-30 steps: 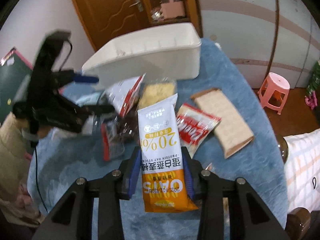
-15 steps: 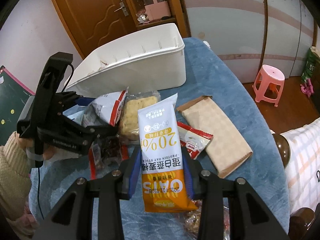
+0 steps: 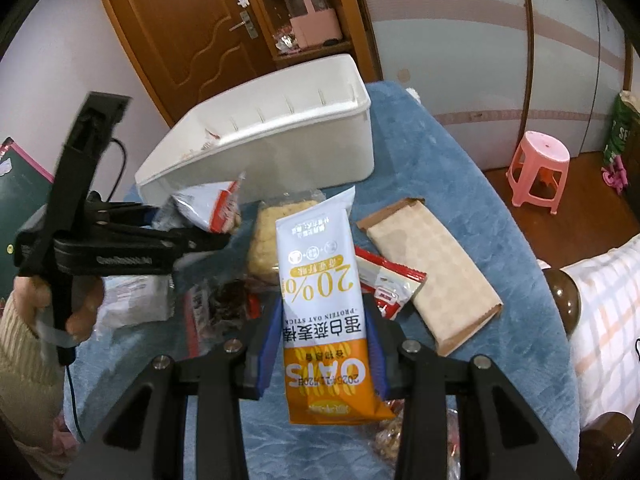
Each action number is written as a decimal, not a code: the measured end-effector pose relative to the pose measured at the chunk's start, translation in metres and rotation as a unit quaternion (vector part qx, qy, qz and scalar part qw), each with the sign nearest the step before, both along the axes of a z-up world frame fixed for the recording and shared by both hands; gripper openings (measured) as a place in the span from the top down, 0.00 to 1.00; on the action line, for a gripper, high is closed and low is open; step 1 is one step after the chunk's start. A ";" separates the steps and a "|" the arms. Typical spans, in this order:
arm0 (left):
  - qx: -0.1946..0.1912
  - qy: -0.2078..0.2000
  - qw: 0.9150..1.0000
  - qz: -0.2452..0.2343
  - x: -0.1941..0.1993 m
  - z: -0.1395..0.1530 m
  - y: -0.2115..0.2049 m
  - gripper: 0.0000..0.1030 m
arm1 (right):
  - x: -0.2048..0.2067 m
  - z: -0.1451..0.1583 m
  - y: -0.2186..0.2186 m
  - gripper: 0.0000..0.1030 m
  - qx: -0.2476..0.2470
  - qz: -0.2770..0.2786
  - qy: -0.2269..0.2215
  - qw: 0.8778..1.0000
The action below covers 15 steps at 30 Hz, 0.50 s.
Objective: Organize snacks
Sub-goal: 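Lift both bags over the white bin and release them inside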
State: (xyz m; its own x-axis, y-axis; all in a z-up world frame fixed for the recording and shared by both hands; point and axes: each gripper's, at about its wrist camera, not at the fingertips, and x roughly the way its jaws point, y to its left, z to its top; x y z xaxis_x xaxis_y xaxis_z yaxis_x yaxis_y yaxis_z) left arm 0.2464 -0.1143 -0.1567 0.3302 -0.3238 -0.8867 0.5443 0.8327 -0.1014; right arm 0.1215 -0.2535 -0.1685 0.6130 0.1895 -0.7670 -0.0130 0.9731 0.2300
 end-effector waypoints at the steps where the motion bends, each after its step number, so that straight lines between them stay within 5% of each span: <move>1: -0.008 -0.003 1.000 0.012 -0.005 0.010 0.005 0.40 | -0.002 0.002 0.001 0.62 -0.001 0.001 -0.003 1.000; 9: -0.047 -0.065 0.995 0.065 -0.050 0.092 0.044 0.40 | -0.016 0.038 0.011 0.63 -0.005 0.018 -0.046 0.999; 15: -0.054 -0.135 0.983 0.116 -0.065 0.160 0.072 0.40 | -0.005 0.090 0.014 0.63 0.006 0.039 -0.093 0.995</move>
